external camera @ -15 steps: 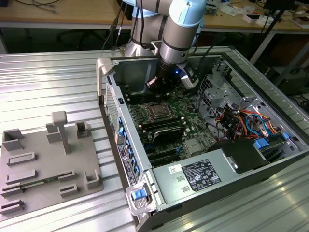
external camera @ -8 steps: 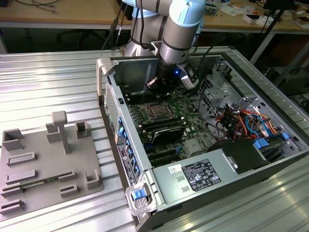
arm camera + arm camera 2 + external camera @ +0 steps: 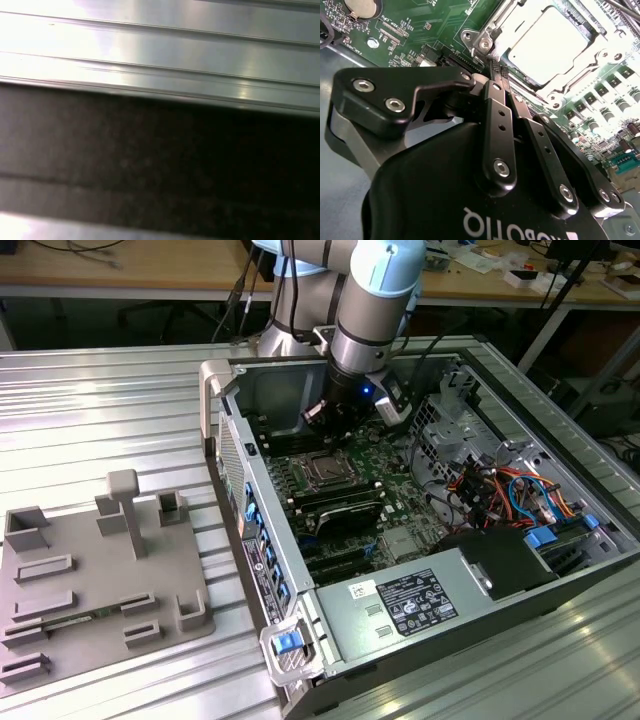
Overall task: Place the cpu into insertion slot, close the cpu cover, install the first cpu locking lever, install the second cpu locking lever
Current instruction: 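Install the first cpu locking lever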
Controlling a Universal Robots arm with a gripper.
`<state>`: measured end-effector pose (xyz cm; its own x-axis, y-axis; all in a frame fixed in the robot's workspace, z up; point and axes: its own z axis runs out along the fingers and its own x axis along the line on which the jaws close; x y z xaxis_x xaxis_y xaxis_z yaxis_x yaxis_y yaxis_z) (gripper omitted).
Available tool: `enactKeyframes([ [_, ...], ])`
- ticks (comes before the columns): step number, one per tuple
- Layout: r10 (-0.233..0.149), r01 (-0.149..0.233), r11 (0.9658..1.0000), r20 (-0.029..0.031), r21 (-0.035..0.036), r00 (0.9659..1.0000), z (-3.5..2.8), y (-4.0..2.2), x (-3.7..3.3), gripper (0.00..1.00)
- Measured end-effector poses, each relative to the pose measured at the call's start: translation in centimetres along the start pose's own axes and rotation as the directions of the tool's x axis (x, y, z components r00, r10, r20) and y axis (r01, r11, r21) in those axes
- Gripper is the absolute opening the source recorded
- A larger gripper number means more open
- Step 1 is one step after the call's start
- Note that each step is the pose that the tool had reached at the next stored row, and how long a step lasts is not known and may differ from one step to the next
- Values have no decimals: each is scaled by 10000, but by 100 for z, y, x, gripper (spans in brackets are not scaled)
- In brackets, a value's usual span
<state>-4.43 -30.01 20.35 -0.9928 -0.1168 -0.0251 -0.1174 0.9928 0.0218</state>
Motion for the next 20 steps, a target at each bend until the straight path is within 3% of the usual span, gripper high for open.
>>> enactKeyframes([
  [12,29,-29,10000,-10,17,10000,67,-2,1,11],
  [16,29,-29,10000,17,-21,10000,4,3,-4,11],
  [20,29,-29,10000,6,-20,10000,-38,2,-3,11],
])
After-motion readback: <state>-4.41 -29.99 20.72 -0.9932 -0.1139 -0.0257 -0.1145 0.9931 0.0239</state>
